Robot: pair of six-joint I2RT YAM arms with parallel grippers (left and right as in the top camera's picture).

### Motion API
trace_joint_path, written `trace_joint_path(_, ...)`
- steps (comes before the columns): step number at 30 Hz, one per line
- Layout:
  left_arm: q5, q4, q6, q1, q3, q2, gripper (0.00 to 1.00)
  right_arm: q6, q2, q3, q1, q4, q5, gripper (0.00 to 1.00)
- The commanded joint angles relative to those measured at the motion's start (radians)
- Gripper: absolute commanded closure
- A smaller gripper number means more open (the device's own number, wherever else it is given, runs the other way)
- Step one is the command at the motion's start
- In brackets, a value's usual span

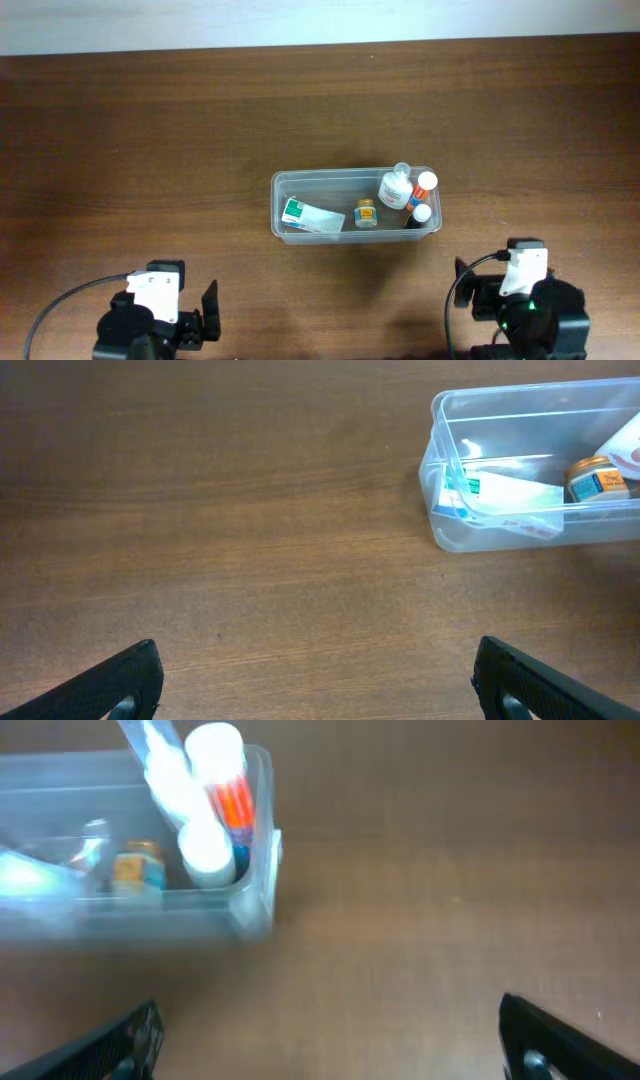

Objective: Pack container

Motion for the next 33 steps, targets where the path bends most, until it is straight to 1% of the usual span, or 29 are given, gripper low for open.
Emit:
trace_joint_path(1, 0.007, -0.001, -0.002, -0.001, 0.0, -0.003, 0.01, -0.078, -0.111, -0.126, -0.005, 0.146, -0.016, 0.02)
trace_joint_path(5, 0.007, -0.001, -0.002, -0.001, 0.0, -0.003, 0.0, -0.089, -0.216, -0.309, -0.005, 0.417, -0.016, 0.02)
trace_joint_path(6, 0.007, -0.001, -0.002, -0.001, 0.0, -0.003, 0.01, -0.093, -0.237, -0.36, -0.005, 0.51, -0.014, 0.02)
trace_joint_path(7, 0.007, -0.001, -0.002, -0.001, 0.0, -0.003, 0.01, -0.096, -0.238, -0.449, -0.005, 0.697, -0.008, 0.01)
trace_joint_path(10, 0.007, -0.001, -0.002, -0.001, 0.0, -0.003, 0.0, -0.095, -0.238, -0.579, -0.005, 0.964, -0.009, 0.02)
trace_joint_path(13, 0.007, -0.001, -0.002, -0.001, 0.0, -0.003, 0.01, -0.095, -0.233, -0.576, -0.005, 0.875, -0.004, 0.02)
trace_joint_path(33, 0.007, -0.001, -0.002, -0.001, 0.0, -0.003, 0.01, -0.095, -0.229, -0.577, -0.005, 0.878, -0.005, 0.02)
